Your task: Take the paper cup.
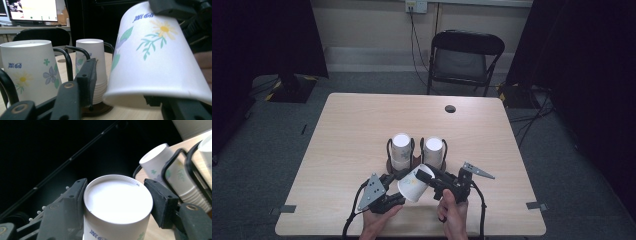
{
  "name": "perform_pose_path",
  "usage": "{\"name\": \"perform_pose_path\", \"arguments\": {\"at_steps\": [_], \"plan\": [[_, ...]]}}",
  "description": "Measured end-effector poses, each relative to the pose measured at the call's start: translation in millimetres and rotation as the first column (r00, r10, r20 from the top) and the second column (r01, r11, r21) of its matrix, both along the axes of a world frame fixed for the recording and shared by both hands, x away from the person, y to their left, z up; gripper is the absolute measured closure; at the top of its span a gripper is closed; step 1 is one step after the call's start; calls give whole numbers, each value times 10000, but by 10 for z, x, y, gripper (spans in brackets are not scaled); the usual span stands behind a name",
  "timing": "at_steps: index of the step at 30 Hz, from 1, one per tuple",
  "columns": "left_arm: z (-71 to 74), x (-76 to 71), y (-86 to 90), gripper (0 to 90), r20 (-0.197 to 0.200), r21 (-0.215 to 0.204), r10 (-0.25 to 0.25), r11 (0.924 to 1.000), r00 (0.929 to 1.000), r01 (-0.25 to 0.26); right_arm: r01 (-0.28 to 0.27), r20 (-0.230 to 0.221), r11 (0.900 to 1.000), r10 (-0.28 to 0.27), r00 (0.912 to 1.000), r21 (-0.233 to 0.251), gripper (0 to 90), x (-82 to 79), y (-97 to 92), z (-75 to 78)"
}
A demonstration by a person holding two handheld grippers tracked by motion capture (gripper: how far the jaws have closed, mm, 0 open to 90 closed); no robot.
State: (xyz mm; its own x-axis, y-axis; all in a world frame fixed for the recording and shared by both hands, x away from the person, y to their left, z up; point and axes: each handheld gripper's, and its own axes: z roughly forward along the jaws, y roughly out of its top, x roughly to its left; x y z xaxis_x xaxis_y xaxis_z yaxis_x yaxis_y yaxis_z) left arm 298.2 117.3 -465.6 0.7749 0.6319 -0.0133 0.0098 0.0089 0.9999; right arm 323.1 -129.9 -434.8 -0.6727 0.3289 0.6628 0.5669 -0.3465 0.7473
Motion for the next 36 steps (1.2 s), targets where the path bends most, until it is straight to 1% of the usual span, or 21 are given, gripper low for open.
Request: {"name": "perform_pose_path", "arguments": {"at_steps": [1, 3, 4, 5, 6, 10, 11, 15, 18, 20, 21, 22, 23, 24, 25, 28, 29, 30, 34, 35, 36], "plan": [[-2, -10, -3, 571, 84, 21, 8, 10000, 10000, -8, -107, -105, 9998, 109, 9999, 146, 369, 12, 12, -16], [-1, -25, -11, 664, 183, 45, 134, 9999, 9997, -135, -127, -150, 9998, 129, 9998, 167, 363, 26, 1, -23], [1, -27, -9, 664, 216, 56, 131, 9999, 9997, -133, -127, -150, 9998, 129, 9998, 167, 363, 26, 1, -23], [3, -24, -9, 693, 258, 42, 194, 9998, 9995, -195, -175, -246, 9997, 179, 9995, 156, 359, 36, -9, -23], [2, -20, -15, 739, 278, 107, 178, 9998, 9995, -181, -194, -203, 9997, 196, 9996, 132, 353, 40, -24, -18], [-2, -20, -21, 808, 271, 192, 142, 9997, 9995, -148, -58, -191, 10000, 57, 9998, -47, 329, 45, -22, -17], [0, -20, -14, 808, 256, 186, 87, 9998, 9996, -92, -58, -191, 10000, 57, 9998, -47, 329, 45, -22, -17], [9, -24, 3, 840, 232, 261, -106, 9996, 9997, 100, 237, 68, 9987, -235, 9997, -445, 294, 42, -34, -14], [8, -22, 3, 842, 166, 311, -202, 9993, 9997, 197, 278, 139, 9976, -270, 9995, -628, 286, 46, -28, 2], [11, -25, 7, 845, 135, 325, -251, 9992, 9996, 247, 425, 336, 9946, -395, 9987, -944, 272, 38, -22, 23], [14, -22, 12, 846, 86, 349, -290, 9990, 9995, 287, 415, 451, 9937, -370, 9983, -1038, 267, 38, -20, 31], [15, -19, 14, 846, 47, 333, -347, 9989, 9994, 345, 415, 451, 9937, -370, 9983, -1038, 267, 38, -20, 31], [18, -18, 11, 848, 33, 422, -391, 9983, 9992, 389, 476, 539, 9909, -411, 9977, -1263, 259, 34, -13, 40], [24, -20, 12, 848, 49, 601, -353, 9976, 9994, 349, 476, 539, 9909, -411, 9977, -1263, 259, 34, -13, 40], [26, -19, 17, 849, 9, 621, -370, 9974, 9993, 369, 542, 639, 9878, -453, 9969, -1458, 259, 28, -12, 47], [26, -3, 42, 850, -112, 711, -354, 9968, 9993, 362, 594, 887, 9846, -452, 9950, -1643, 256, 17, -17, 62], [28, 1, 47, 850, -138, 759, -376, 9964, 9992, 385, 667, 1042, 9815, -484, 9934, -1795, 257, 13, -23, 70], [31, 5, 53, 850, -157, 829, -357, 9959, 9992, 369, 667, 1042, 9815, -484, 9934, -1795, 257, 13, -23, 70], [50, 25, 87, 848, -455, 772, -358, 9962, 9983, 393, 750, 1223, 9789, -522, 9911, -1898, 265, 11, -58, 85], [66, 38, 109, 847, -627, 664, -430, 9967, 9971, 472, 773, 1229, 9779, -539, 9909, -1943, 265, 10, -65, 87], [70, 44, 114, 847, -655, 708, -404, 9965, 9970, 450, 785, 1338, 9775, -527, 9896, -1960, 265, 10, -86, 87]]}}
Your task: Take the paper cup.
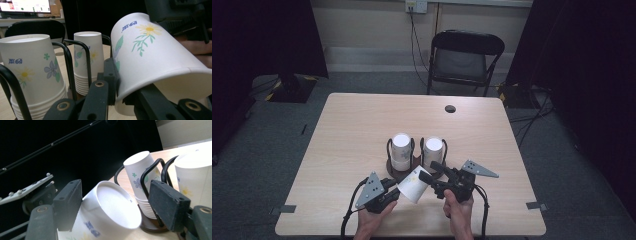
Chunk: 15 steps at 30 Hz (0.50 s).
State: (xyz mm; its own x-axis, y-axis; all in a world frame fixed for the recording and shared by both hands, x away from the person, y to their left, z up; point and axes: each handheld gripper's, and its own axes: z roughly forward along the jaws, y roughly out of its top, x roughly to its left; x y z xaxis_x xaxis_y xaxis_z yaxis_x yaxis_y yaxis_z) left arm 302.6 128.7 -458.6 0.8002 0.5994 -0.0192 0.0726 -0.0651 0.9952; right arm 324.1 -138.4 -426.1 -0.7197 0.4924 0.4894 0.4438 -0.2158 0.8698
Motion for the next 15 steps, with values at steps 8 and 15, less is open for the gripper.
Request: {"name": "perform_pose_path", "arguments": {"at_steps": [8, 15], "plan": [[57, 59, 36, 851, -277, 875, -89, 9961, 9996, 113, 224, 240, 9997, -223, 9995, -18, 269, -27, -108, -17], [99, 78, 78, 850, -452, 1283, -122, 9916, 9989, 179, 358, 521, 9984, -335, 9981, -439, 286, -70, -168, -17]]}}
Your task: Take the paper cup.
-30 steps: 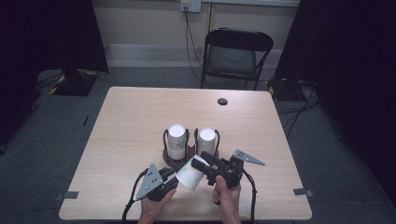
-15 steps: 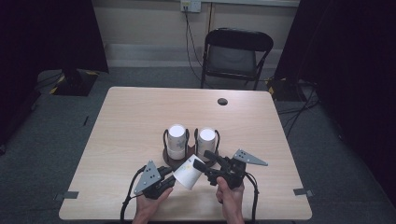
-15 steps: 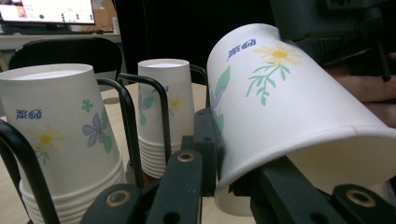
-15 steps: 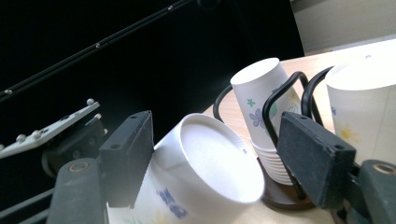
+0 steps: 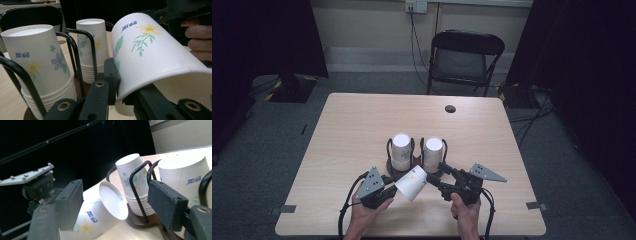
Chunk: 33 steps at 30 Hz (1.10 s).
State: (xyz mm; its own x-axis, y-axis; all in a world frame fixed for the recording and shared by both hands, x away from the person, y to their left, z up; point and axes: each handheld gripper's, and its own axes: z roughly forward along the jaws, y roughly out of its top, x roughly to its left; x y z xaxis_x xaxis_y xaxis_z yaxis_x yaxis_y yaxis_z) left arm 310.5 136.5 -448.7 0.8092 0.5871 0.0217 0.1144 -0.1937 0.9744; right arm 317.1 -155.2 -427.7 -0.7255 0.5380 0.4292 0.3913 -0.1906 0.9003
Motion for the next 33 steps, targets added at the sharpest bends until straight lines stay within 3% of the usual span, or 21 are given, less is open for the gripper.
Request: {"name": "perform_pose_path", "arguments": {"at_steps": [5, 8, 12, 16, 21, 25, 30, 33], "plan": [[27, 7, 38, 851, 1, 27, -31, 10000, 10000, 31, 268, 301, 9981, -251, 9992, -557, 292, -43, -19, -15], [21, 29, 55, 850, 183, 473, -42, 9989, 9998, 34, 473, 464, 9946, -432, 9980, -922, 311, -75, -40, -20], [41, 85, 79, 853, -178, 703, -18, 9975, 9998, 30, 481, 450, 9915, -429, 9981, -1209, 320, -65, -63, -13], [83, 145, 86, 856, -634, 1314, -293, 9906, 9976, 374, 371, 657, 9826, -255, 9975, -1821, 320, -76, -52, 10], [107, 179, 61, 860, -825, 1741, -460, 9829, 9955, 599, 69, 886, 9696, 152, 9960, -2447, 310, -96, 14, 12], [149, 211, 32, 862, -968, 2008, -728, 9754, 9926, 911, -594, 777, 9522, 864, 9932, -2997, 287, -87, 70, 22], [206, 257, 9, 865, -1268, 2361, -1028, 9629, 9866, 1307, -529, 1102, 9351, 973, 9891, -3505, 261, -108, 89, 63], [230, 279, -5, 864, -1483, 2342, -1221, 9598, 9814, 1548, -561, 1281, 9229, 1127, 9853, -3810, 255, -120, 90, 91]]}}
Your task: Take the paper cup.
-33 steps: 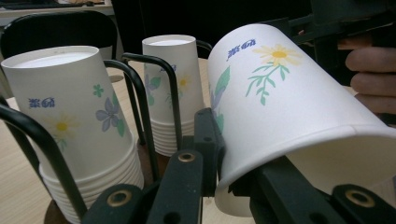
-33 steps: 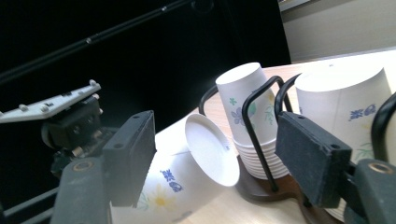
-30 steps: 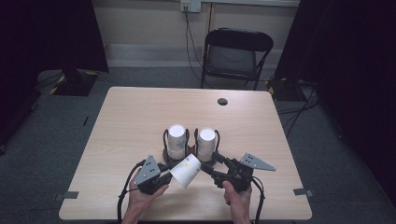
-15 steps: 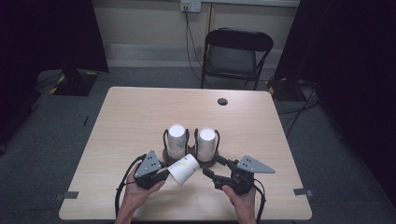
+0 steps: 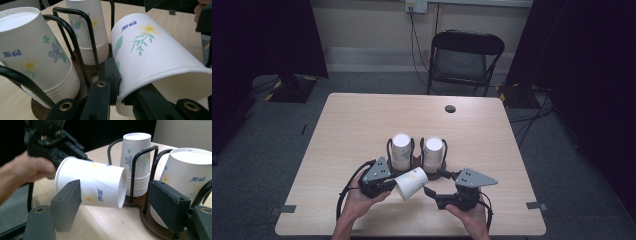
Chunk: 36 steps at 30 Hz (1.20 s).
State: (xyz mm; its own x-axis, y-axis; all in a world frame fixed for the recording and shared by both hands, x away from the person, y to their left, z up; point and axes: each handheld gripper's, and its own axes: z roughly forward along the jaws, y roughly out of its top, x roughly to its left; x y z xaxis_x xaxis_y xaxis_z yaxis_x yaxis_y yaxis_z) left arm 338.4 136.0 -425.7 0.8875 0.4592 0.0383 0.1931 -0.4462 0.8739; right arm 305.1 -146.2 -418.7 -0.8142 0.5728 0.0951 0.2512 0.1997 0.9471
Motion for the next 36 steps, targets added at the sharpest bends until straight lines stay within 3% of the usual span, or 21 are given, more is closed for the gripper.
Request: {"name": "perform_pose_path", "arguments": {"at_steps": [7, 14, 18, 20, 23, 26, 28, 32, 35, 36], "plan": [[49, 57, -45, 862, -260, 395, -225, 9989, 9994, 235, -238, 519, 9929, 300, 9982, -1166, 255, -30, 96, 52], [69, 120, -122, 862, -721, 693, -563, 9957, 9958, 613, -457, 1056, 9827, 654, 9923, -1795, 255, -47, 163, 126], [95, 150, -184, 862, -878, 1195, -783, 9889, 9931, 885, -783, 1164, 9682, 1084, 9873, -2377, 244, -46, 240, 138], [115, 161, -217, 863, -909, 1257, -912, 9868, 9917, 1022, -1079, 1184, 9614, 1415, 9828, -2532, 233, -44, 260, 155], [144, 182, -266, 862, -1192, 1591, -1074, 9792, 9871, 1257, -1124, 1324, 9564, 1524, 9794, -2695, 217, -39, 263, 183], [171, 193, -299, 863, -1277, 1582, -1149, 9782, 9851, 1346, -1292, 1444, 9485, 1766, 9736, -2893, 206, -46, 293, 186], [196, 204, -309, 862, -1328, 1644, -1019, 9787, 9859, 1233, -1466, 1363, 9366, 1983, 9706, -3183, 204, -52, 331, 169], [246, 210, -320, 862, -1447, 1963, -1139, 9703, 9829, 1414, -1481, 1400, 9322, 2035, 9690, -3301, 170, -47, 383, 147], [282, 236, -313, 861, -1658, 2030, -1261, 9662, 9781, 1590, -1495, 1624, 9246, 2172, 9625, -3503, 147, -56, 408, 134], [299, 244, -311, 861, -1729, 2175, -1352, 9608, 9756, 1717, -1511, 1709, 9217, 2236, 9596, -3573, 140, -60, 415, 129]]}}
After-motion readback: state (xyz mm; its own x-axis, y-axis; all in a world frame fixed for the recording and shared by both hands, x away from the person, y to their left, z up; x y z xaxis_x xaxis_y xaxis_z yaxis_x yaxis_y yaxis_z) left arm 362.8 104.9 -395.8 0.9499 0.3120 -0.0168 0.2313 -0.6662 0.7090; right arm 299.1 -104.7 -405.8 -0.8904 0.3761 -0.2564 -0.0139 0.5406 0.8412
